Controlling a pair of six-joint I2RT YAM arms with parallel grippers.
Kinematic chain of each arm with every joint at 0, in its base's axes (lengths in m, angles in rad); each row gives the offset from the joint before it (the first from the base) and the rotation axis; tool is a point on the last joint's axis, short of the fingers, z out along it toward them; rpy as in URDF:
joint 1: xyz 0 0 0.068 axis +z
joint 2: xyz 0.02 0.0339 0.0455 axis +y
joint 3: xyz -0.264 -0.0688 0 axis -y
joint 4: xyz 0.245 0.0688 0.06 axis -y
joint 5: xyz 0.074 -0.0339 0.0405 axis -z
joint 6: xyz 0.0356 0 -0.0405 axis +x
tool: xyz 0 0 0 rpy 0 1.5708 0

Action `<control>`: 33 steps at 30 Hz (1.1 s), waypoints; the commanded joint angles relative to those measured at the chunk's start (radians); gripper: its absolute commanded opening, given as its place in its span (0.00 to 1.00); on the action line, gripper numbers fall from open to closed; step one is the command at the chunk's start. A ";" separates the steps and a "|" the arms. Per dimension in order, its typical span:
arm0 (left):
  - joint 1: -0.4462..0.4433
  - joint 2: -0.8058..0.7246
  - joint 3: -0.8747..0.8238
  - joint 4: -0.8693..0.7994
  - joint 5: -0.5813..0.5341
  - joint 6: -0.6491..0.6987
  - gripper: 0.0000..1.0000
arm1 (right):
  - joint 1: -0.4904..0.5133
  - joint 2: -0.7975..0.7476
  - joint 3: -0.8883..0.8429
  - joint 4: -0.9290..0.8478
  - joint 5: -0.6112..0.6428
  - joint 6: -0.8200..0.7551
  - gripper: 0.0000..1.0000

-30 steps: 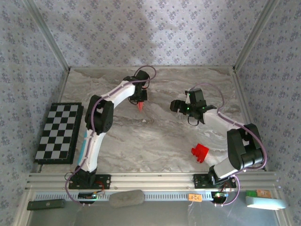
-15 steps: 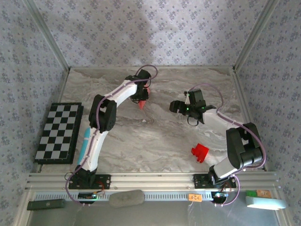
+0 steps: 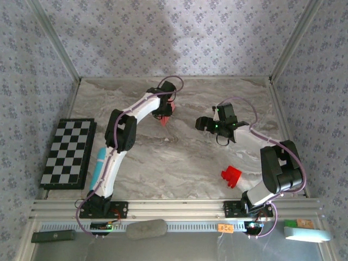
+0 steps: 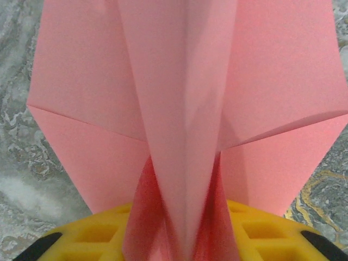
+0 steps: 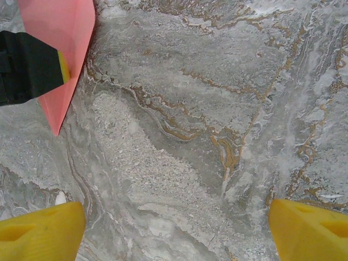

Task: Fold a paper plane with a square sheet of paper (pick it up from the middle)
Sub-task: Move the paper plane to the top-center of the table.

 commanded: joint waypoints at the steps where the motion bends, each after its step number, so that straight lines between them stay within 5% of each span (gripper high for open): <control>1: -0.005 0.055 0.018 -0.027 -0.012 -0.011 0.39 | -0.006 0.008 -0.003 0.009 -0.011 0.010 0.89; 17: -0.009 0.088 0.147 -0.084 -0.015 -0.015 0.44 | -0.007 0.020 0.020 0.006 -0.019 0.015 0.90; 33: -0.013 -0.218 0.003 0.018 -0.034 -0.083 0.54 | -0.015 -0.029 0.029 -0.006 0.046 0.022 0.90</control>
